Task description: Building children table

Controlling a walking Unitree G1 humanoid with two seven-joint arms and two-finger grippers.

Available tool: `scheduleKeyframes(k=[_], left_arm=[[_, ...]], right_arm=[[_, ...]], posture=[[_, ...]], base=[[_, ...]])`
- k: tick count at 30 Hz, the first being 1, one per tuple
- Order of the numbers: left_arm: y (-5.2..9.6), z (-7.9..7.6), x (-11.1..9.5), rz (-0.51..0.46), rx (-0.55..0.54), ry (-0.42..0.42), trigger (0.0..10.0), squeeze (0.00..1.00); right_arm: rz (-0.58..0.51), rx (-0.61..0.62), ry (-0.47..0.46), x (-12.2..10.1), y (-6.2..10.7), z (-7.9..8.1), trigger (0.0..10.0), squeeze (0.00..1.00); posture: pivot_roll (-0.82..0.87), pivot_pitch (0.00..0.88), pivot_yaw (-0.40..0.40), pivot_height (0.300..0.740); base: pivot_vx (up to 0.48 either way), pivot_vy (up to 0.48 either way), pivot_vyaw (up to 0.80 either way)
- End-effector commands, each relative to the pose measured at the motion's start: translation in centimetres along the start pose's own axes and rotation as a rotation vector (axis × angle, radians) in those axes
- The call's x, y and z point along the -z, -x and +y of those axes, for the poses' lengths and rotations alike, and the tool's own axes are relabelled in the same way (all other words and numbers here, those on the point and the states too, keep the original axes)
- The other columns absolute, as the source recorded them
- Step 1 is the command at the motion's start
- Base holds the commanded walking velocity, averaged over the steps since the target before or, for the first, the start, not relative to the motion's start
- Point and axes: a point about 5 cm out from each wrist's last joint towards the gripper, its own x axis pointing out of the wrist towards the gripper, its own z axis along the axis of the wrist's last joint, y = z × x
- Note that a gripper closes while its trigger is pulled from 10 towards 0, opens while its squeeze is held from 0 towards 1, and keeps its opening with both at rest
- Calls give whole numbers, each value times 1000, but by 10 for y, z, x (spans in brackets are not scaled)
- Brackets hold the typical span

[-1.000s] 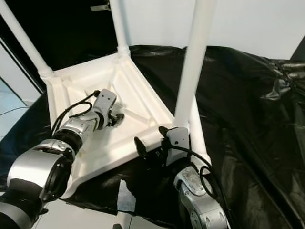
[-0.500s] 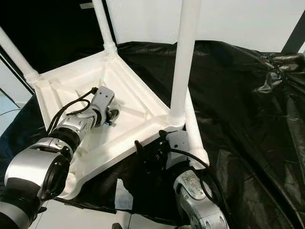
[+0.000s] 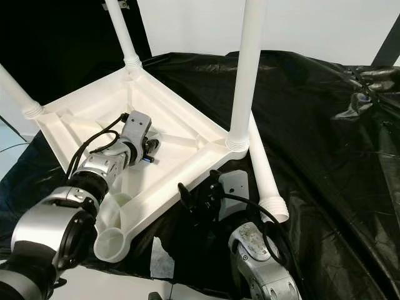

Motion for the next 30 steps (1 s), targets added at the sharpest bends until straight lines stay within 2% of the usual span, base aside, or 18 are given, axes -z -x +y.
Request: scheduleKeyframes(k=[1,8,10,11,12,13,14,15,16,17,18,19,20,22,25,26,27,30], left_arm=[[4,4,37,128,-163,105,0,0],[13,-4,41,121,-136,95,0,0],[15,-6,38,97,-115,65,0,0],[19,-7,31,53,-84,52,10000,0],[19,-7,31,53,-84,52,10000,0],[21,-8,27,23,-62,43,10000,0],[25,-6,13,-53,1,37,10000,0],[25,-6,13,-53,1,37,10000,0],[33,-4,1,-129,81,15,10000,0],[33,-4,1,-129,81,15,10000,0],[41,0,-7,-184,155,16,10000,1000],[49,3,-11,-219,222,0,10000,1000],[49,3,-11,-219,222,0,10000,1000],[59,6,-11,-243,280,-41,10000,1000],[59,6,-11,-243,280,-41,10000,1000],[64,9,-12,-261,287,-84,10000,0],[64,9,-12,-261,287,-84,10000,0],[84,24,-22,-336,295,-168,10000,0]], right_arm=[[7,2,-2,1,0,-1,10000,0],[9,-4,-2,2,-2,0,10000,0],[11,-7,1,2,-3,0,10000,0],[11,-6,0,2,-4,0,10000,0],[11,-6,0,2,-4,0,10000,0],[11,-5,-1,2,-5,0,10000,0],[10,4,4,1,-7,-2,10000,0],[10,4,4,1,-7,-2,10000,0],[7,11,10,0,-9,-5,10000,0],[7,11,10,0,-9,-5,10000,0],[5,15,16,0,-10,-6,10000,0],[5,18,22,-1,-11,-8,10000,0],[5,18,22,-1,-11,-8,10000,0],[6,21,26,-1,-12,-10,10000,0],[6,21,26,-1,-12,-10,10000,0],[10,28,30,0,-12,-12,10000,0],[10,28,30,0,-12,-12,10000,0],[43,85,51,2,-13,-21,10000,0]], posture=[[-49,89,85,740],[-39,86,83,740],[-36,88,78,740],[-34,87,74,740],[-34,87,74,740],[-34,87,74,740],[-24,83,65,740],[-24,83,65,740],[-25,81,63,740],[-25,81,63,740],[-25,79,59,740],[-24,76,57,740],[-24,76,57,740],[-26,73,54,740],[-26,73,54,740],[-26,71,48,740],[-26,71,48,740],[-24,57,37,740]], base=[[0,0,0],[0,0,0],[0,0,0],[0,0,0],[0,0,0],[0,0,0],[0,0,0],[0,0,0],[0,0,0],[0,0,0],[0,0,0],[0,0,0],[0,0,0],[0,0,0],[0,0,0],[0,0,0],[0,0,0],[0,0,0]])
